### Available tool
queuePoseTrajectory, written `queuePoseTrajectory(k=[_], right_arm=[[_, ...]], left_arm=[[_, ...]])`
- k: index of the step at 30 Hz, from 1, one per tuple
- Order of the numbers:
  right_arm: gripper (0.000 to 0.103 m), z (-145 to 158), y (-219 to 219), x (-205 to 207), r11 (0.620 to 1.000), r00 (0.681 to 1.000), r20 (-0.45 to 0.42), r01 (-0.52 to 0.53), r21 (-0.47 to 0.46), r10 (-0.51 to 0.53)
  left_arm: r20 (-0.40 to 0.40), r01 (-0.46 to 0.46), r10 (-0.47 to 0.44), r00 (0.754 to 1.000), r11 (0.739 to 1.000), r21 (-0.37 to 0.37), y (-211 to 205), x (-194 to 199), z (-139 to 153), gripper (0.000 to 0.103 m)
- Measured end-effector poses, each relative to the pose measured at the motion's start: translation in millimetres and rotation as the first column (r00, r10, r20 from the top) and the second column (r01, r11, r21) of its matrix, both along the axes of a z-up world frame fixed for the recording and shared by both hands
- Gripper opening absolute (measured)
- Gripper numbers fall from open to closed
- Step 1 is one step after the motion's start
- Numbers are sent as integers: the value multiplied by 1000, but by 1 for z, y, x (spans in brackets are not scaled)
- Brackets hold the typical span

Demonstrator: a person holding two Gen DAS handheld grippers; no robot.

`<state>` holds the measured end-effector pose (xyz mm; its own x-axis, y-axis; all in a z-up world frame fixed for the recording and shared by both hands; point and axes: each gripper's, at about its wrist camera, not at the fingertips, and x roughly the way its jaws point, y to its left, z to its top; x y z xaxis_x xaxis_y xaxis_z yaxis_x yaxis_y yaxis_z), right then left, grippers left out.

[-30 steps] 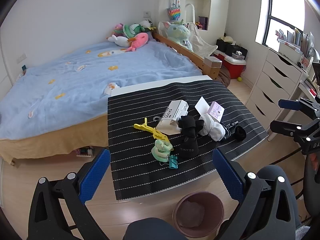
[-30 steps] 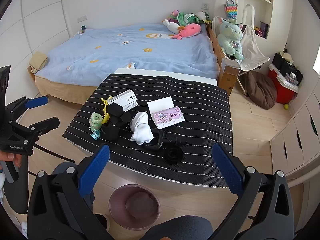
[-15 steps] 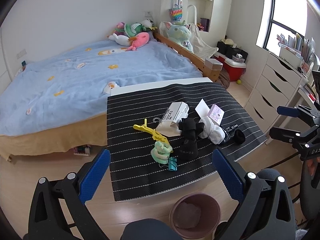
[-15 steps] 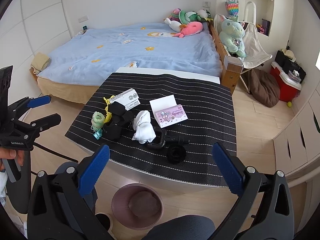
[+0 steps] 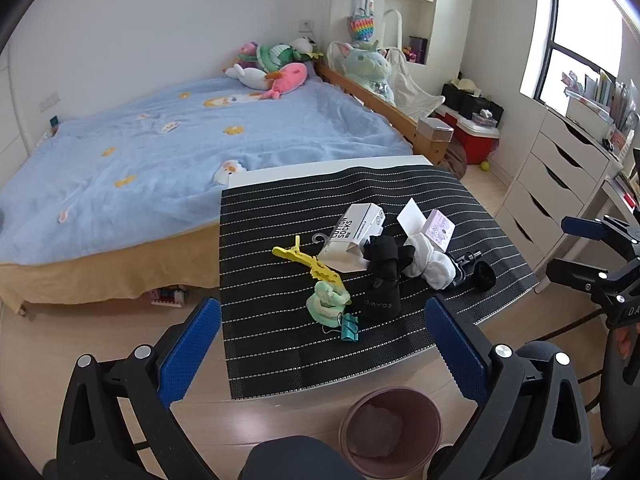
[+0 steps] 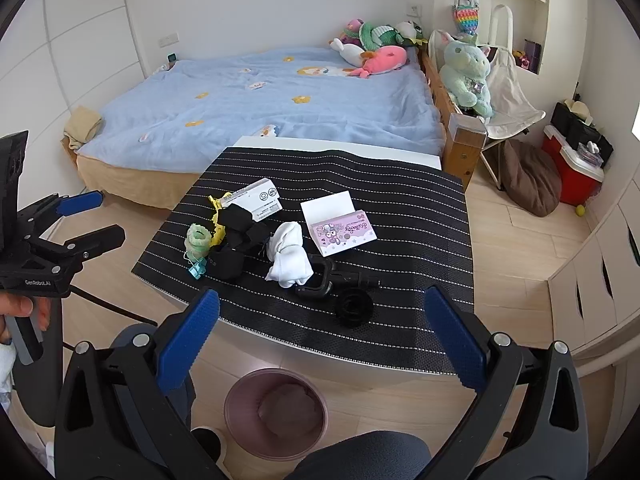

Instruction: Collect trash

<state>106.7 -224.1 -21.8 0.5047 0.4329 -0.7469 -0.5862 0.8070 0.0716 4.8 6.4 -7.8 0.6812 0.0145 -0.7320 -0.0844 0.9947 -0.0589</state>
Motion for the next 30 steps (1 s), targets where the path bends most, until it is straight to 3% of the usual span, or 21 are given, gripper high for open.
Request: queuePoseTrajectory(k=[5,14,18,30], right_arm=[[100,-3,-4,4,999,999,-13,37,-11,-38],[100,-6,-2,3,1000,1000,-11,20,-22,-20],[100,-11,-1,6,1000,999,-37,14,-24,-15],[100,-49,16,30,983,992,-118,-59,-172,39]], left_arm=[[-4,-31,31,1000,998,45,0,-2,-1,98],[-4,29,-29,1000,1000,2,-3,1,-4,98],[1,20,-20,1000,1000,16,-4,0,-5,98],[1,4,-4,1000,998,67,-5,1,-10,98]])
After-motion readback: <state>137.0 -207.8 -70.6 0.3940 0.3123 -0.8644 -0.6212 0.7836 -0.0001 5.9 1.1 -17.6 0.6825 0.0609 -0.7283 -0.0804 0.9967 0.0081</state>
